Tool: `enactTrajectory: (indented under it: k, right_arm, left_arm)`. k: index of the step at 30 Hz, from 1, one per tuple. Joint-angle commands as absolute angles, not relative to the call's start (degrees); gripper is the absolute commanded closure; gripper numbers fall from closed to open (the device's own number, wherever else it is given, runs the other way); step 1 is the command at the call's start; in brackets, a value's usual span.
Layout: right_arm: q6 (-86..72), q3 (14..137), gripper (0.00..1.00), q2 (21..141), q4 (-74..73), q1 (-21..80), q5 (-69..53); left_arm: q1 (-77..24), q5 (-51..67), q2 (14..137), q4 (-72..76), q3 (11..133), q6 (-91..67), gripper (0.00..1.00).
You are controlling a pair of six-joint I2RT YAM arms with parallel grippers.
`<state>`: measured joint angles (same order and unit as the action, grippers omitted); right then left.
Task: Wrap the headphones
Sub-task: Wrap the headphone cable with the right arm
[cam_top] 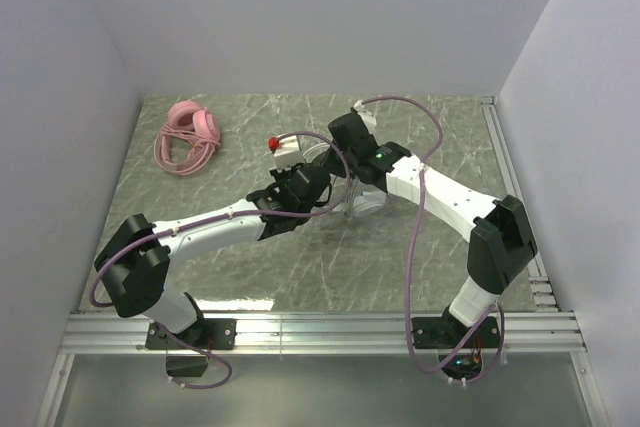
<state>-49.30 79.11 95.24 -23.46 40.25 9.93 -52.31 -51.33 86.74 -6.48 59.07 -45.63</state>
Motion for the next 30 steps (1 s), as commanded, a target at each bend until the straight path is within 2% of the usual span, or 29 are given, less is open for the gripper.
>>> enactTrajectory:
  k: [1, 17, 30]
  right_arm:
    - [-47.5, 79.1, 1.00, 95.3, -25.0, 40.7, 15.3]
    - [-47.7, 78.4, 1.00, 101.9, -23.1, 41.2, 18.8]
    - [-44.7, 78.6, 1.00, 105.2, -23.4, 41.6, 13.4]
  left_arm:
    - [-52.1, -52.1, 85.8, -4.1, 62.5, -49.9, 1.00]
    - [-52.1, -46.1, 83.9, -5.8, 61.6, -55.0, 1.00]
    - [-51.4, -43.9, 88.1, -6.8, 63.6, -59.5, 1.00]
